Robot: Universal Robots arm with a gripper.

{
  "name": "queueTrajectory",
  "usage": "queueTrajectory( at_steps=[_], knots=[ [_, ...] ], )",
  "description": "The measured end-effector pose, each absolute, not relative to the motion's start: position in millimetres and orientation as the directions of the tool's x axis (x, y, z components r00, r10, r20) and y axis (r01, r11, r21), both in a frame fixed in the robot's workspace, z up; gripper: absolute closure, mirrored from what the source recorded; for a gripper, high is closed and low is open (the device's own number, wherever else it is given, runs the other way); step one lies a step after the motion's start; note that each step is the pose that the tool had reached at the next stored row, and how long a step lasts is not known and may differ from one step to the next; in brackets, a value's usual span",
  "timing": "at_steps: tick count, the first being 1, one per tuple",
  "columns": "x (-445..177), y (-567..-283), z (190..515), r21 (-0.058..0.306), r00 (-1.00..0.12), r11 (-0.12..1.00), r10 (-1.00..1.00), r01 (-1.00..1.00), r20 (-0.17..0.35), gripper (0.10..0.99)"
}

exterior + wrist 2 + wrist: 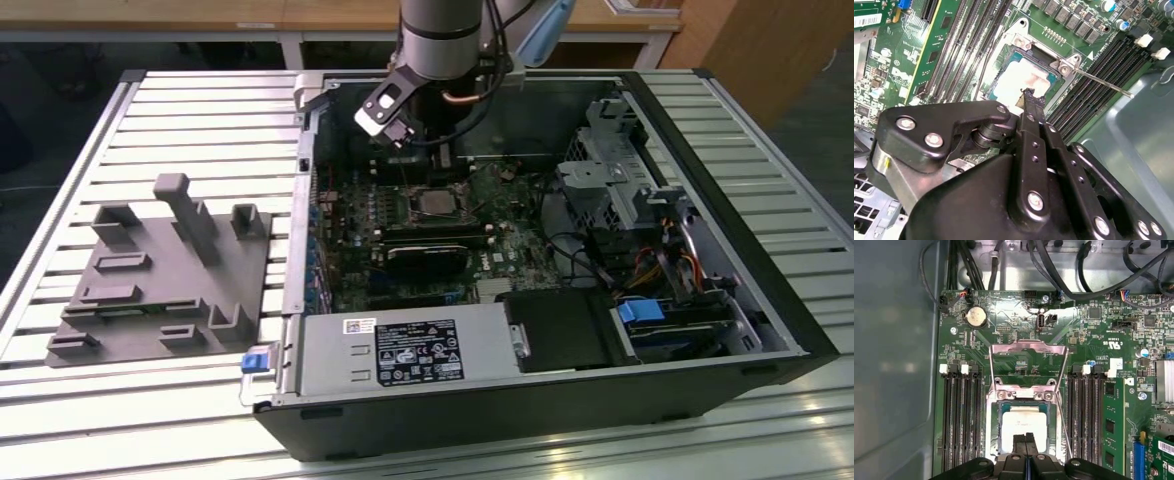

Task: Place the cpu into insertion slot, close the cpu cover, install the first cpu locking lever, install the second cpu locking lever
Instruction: 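Close the cpu cover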

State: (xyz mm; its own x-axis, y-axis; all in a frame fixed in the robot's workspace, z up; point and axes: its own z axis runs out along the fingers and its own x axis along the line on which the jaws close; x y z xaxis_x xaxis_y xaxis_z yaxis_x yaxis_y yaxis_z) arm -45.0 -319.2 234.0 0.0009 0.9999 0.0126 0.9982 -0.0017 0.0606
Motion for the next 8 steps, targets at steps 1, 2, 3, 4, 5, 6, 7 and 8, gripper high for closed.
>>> queueTrajectory(
  at_steps=[1, 2, 3, 4, 5, 6, 7, 8],
  knots=[
    [-45.0, -319.2, 234.6, 0.061, 0.001, -0.002, 1.000, 0.998, 0.013, 0.965],
    [-45.0, -319.2, 235.3, 0.061, 0.001, -0.002, 1.000, 0.998, 0.013, 0.965],
    [-45.0, -319.2, 235.9, 0.061, 0.001, -0.002, 1.000, 0.998, 0.013, 0.965],
    [-45.0, -319.2, 236.7, 0.061, 0.001, -0.002, 1.000, 0.998, 0.013, 0.965],
    [-45.0, -319.2, 237.5, 0.061, 0.001, -0.002, 1.000, 0.998, 0.013, 0.965],
    [-45.0, -319.2, 238.3, 0.061, 0.001, -0.002, 1.000, 0.998, 0.013, 0.965],
    [-45.0, -319.2, 239.1, 0.061, 0.001, -0.002, 1.000, 0.998, 0.013, 0.965],
    [-45.0, -319.2, 239.7, 0.061, 0.001, -0.002, 1.000, 0.998, 0.013, 0.965]
  ],
)
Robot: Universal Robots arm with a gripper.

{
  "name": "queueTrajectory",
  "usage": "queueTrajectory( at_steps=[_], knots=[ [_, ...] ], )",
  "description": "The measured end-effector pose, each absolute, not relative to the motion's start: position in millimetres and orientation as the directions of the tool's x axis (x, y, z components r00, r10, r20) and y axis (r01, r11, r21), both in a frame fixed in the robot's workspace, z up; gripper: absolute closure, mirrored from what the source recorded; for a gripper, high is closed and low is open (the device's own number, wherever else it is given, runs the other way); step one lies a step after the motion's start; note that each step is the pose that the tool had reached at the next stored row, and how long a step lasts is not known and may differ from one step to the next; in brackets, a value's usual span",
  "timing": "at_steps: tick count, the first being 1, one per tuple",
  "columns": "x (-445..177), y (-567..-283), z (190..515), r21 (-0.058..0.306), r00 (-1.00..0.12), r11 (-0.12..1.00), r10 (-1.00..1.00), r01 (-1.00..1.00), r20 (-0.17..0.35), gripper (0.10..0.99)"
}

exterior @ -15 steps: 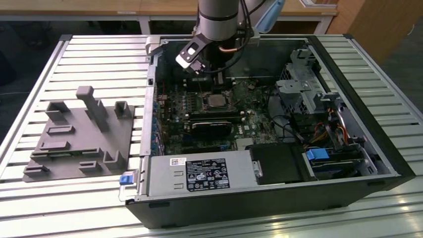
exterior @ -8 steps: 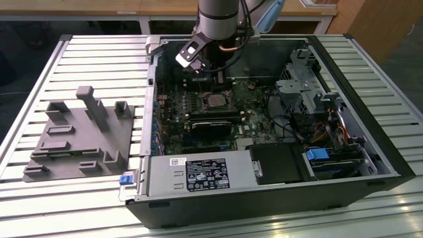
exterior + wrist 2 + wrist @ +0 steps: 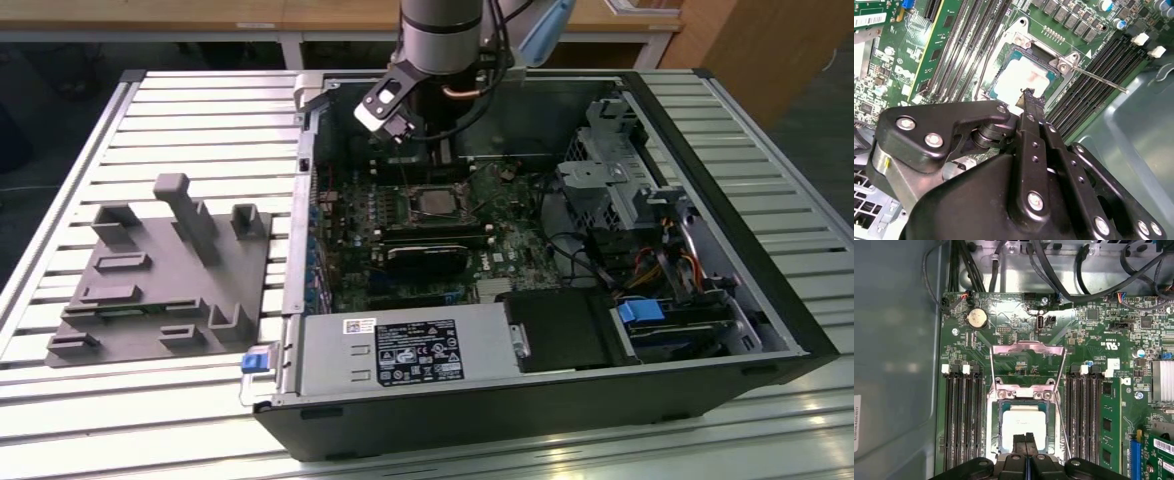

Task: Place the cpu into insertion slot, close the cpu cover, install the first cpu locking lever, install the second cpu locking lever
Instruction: 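Close the cpu cover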

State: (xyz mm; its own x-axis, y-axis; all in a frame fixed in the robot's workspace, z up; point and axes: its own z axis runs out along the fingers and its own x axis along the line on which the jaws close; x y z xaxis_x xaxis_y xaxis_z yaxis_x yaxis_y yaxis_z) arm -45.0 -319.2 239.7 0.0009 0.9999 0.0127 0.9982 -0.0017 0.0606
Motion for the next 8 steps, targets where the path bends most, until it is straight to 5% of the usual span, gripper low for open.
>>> queueTrajectory(
  at_steps=[8],
  knots=[
    [-45.0, -319.2, 245.3, 0.061, 0.001, -0.002, 1.000, 0.998, 0.013, 0.965]
  ],
)
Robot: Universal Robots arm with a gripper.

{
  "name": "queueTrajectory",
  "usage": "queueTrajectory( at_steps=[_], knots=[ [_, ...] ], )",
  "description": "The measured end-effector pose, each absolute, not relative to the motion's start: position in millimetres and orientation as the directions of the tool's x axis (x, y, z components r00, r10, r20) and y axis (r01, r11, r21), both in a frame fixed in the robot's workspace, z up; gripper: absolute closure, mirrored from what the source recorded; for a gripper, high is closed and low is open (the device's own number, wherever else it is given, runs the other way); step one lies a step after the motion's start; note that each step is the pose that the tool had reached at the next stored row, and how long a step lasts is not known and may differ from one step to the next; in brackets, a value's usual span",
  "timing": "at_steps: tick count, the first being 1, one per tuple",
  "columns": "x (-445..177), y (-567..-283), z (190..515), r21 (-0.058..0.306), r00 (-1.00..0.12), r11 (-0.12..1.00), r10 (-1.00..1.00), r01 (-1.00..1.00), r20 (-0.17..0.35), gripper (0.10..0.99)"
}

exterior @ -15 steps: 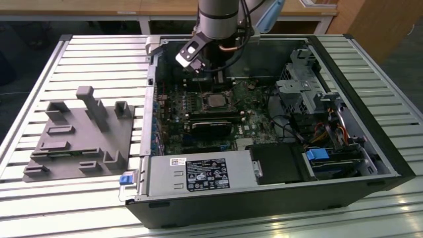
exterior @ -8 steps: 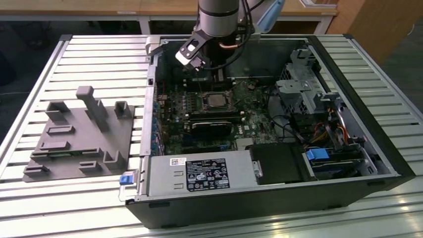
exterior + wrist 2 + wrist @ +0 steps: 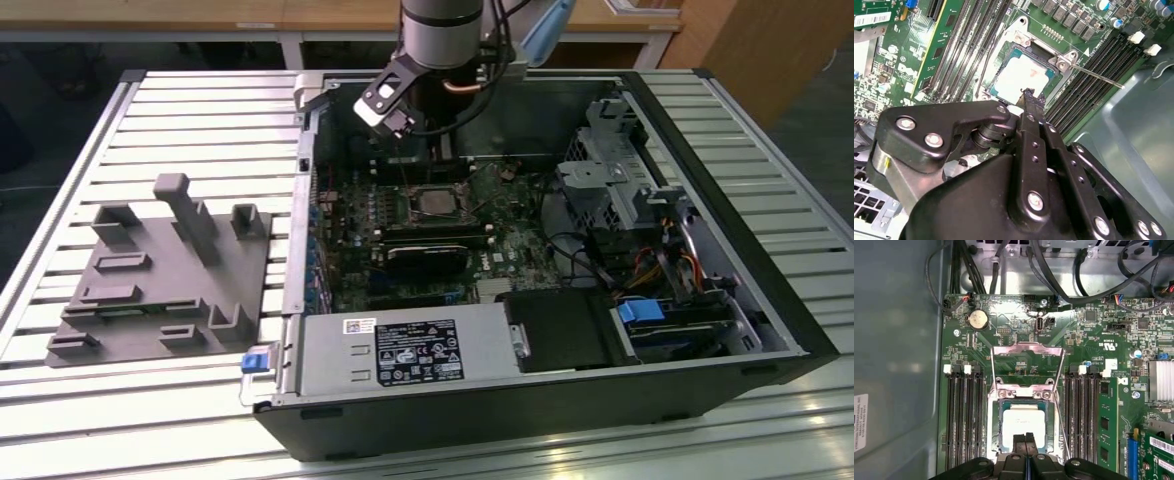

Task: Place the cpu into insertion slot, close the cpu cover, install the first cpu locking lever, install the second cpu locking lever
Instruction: 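Close the cpu cover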

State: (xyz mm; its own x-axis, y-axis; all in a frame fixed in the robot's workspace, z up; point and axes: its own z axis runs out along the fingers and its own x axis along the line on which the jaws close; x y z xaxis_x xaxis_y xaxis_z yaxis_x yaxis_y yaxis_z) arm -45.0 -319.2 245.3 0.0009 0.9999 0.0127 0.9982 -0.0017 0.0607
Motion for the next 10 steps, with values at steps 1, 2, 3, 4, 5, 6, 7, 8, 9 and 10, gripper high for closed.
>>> queueTrajectory(
  at_steps=[1, 2, 3, 4, 5, 6, 7, 8, 9, 10],
  knots=[
    [-45, -319, 246, 0.061, 0.001, -0.002, 1.000, 0.998, 0.013, 0.965],
    [-45, -319, 247, 0.061, 0.001, -0.002, 1.000, 0.998, 0.013, 0.965],
    [-45, -319, 248, 0.061, 0.001, -0.002, 1.000, 0.998, 0.013, 0.965],
    [-45, -319, 249, 0.061, 0.001, -0.002, 1.000, 0.998, 0.013, 0.965],
    [-45, -319, 251, 0.061, 0.001, -0.002, 1.000, 0.998, 0.013, 0.965],
    [-45, -319, 252, 0.061, 0.001, -0.002, 1.000, 0.998, 0.013, 0.965],
    [-45, -319, 253, 0.061, 0.001, -0.002, 1.000, 0.998, 0.013, 0.965],
    [-45, -319, 255, 0.061, 0.001, -0.002, 1.000, 0.998, 0.013, 0.965],
    [-45, -319, 257, 0.061, 0.001, -0.002, 1.000, 0.998, 0.013, 0.965],
    [-45, -319, 259, 0.061, 0.001, -0.002, 1.000, 0.998, 0.013, 0.965]
  ],
)
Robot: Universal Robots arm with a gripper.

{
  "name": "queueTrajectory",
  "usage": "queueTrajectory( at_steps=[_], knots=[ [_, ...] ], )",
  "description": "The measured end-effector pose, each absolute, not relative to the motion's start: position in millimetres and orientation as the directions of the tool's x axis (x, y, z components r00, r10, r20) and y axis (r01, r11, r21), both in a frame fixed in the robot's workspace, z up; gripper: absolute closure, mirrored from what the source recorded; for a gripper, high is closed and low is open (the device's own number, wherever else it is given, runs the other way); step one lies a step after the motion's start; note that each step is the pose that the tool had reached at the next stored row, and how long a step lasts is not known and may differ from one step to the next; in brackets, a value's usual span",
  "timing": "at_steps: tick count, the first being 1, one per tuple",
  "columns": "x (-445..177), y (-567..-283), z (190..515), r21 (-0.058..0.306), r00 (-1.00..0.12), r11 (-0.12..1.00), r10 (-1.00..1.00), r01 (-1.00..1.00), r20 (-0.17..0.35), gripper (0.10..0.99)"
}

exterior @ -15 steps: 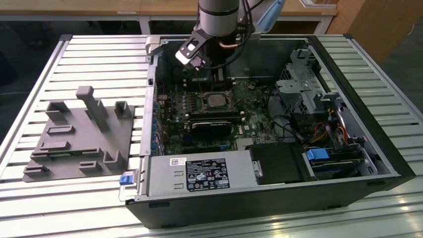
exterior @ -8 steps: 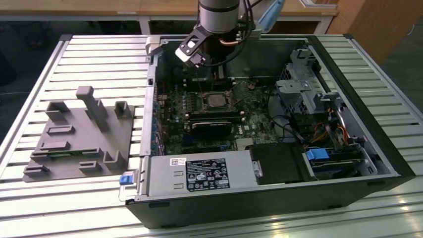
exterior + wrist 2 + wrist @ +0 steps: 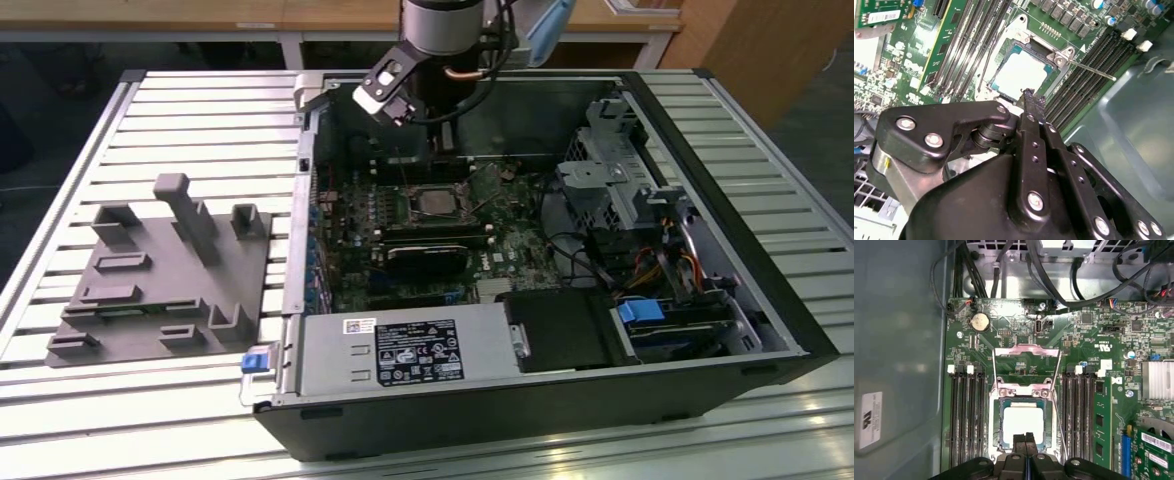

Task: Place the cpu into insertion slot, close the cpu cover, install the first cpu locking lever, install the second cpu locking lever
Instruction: 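Close the cpu cover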

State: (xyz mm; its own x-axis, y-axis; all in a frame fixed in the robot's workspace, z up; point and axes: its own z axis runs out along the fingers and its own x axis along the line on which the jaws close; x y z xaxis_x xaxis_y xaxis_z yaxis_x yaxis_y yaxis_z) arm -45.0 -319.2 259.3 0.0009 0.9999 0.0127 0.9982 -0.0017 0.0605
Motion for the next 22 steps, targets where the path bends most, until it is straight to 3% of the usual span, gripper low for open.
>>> queueTrajectory(
  at_steps=[7, 22],
  knots=[
    [-45, -319, 281, 0.060, 0.001, -0.002, 1.000, 0.998, 0.013, 0.965],
    [-41, -328, 282, 0.061, 0.001, -0.002, 1.000, 0.998, 0.013, 0.965]
  ],
)
